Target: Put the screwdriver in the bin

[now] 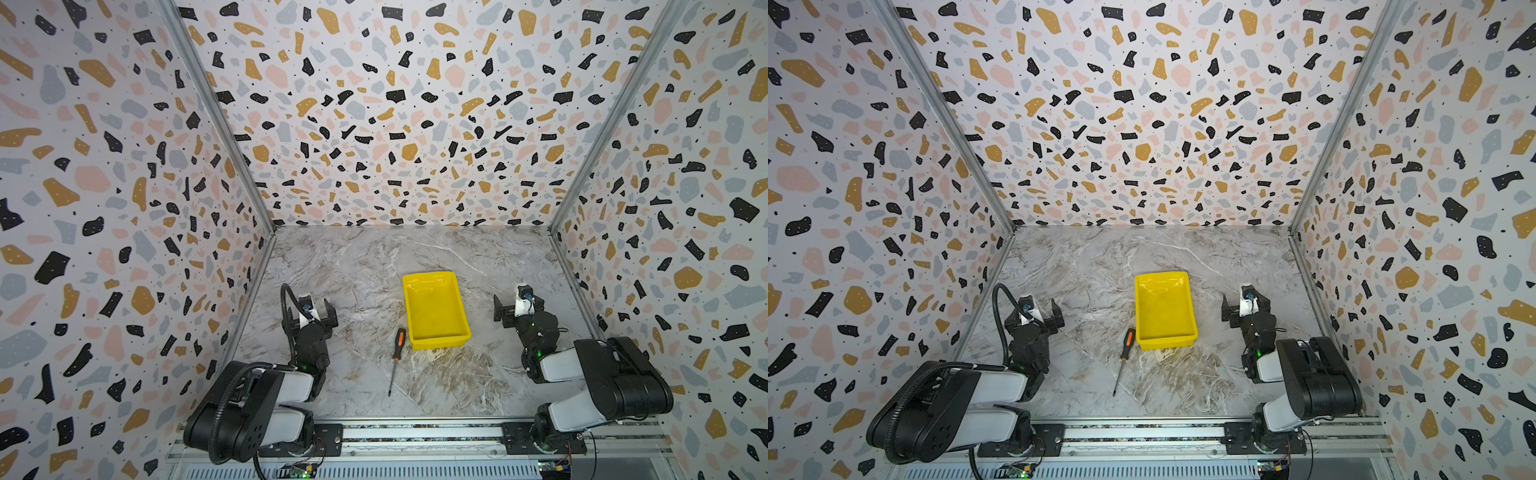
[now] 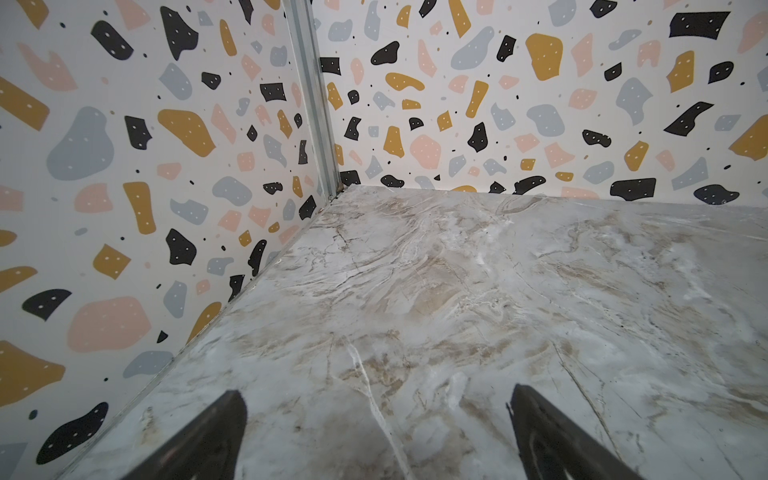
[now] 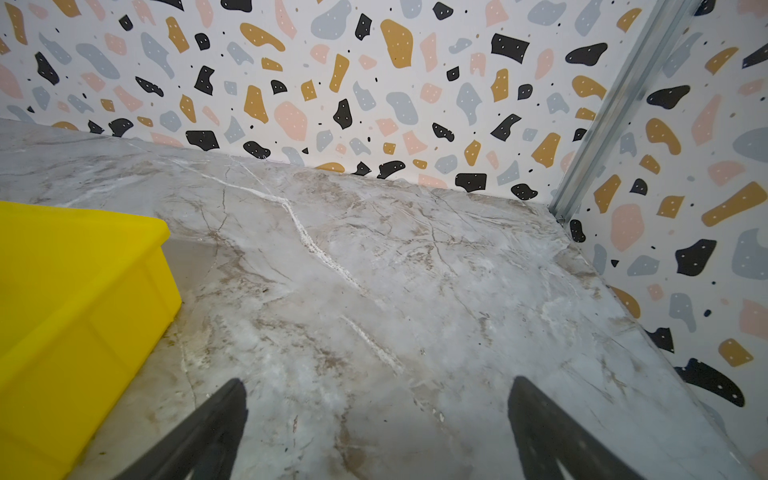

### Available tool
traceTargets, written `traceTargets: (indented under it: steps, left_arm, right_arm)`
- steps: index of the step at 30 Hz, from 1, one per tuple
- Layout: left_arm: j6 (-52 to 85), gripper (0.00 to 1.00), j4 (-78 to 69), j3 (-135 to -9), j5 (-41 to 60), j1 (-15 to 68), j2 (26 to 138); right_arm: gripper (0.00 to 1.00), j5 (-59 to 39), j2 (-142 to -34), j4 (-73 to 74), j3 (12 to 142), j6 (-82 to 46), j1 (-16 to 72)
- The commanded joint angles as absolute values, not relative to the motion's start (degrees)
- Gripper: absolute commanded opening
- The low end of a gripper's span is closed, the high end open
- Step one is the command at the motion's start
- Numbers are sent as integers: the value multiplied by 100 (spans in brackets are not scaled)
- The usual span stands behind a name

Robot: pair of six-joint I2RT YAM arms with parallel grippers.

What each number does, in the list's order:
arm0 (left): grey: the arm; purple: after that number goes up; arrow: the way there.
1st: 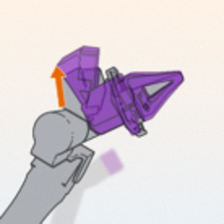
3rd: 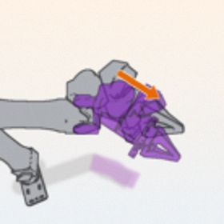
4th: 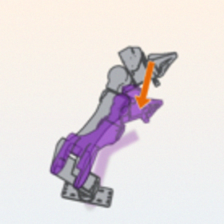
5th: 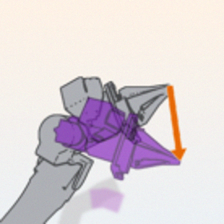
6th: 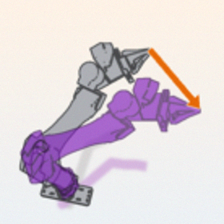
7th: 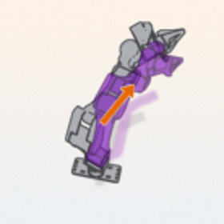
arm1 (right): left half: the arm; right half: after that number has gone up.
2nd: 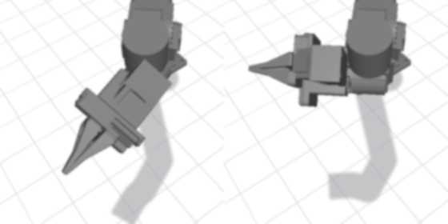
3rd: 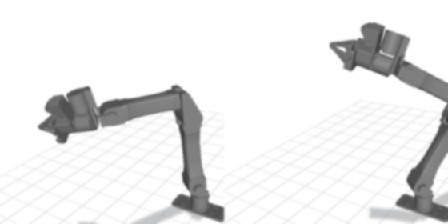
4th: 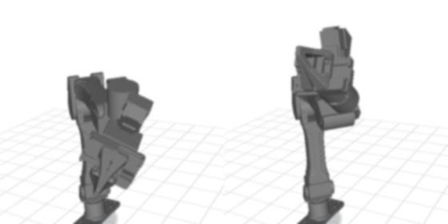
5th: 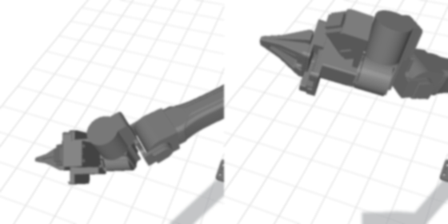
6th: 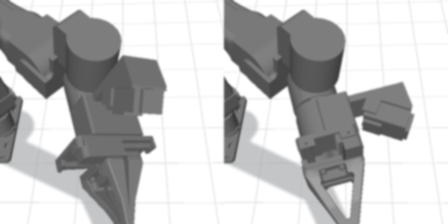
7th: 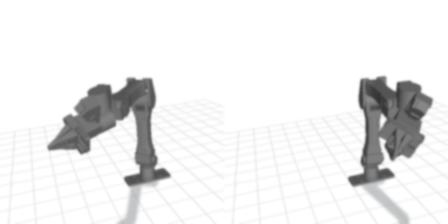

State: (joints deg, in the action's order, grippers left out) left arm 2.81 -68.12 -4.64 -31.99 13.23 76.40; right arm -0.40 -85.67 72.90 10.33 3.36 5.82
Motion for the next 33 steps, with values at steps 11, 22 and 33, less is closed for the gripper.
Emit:
traceTargets:
  steps: [11, 22, 33]
  left_arm:
    - [343, 100, -7025, -523, -3190, 1301, 7573]
    - [-224, 100, -7229, -251, -1869, 1305, 7226]
    - [261, 100, -3926, -1555, -1672, 1476, 5596]
  right_arm:
    - [99, -653, -8549, 7110, 1211, 202, 245]
    - [99, 1376, -6489, 5464, 1047, -122, 1000]
    - [99, 2440, -3763, -565, 1864, -3545, 1304]
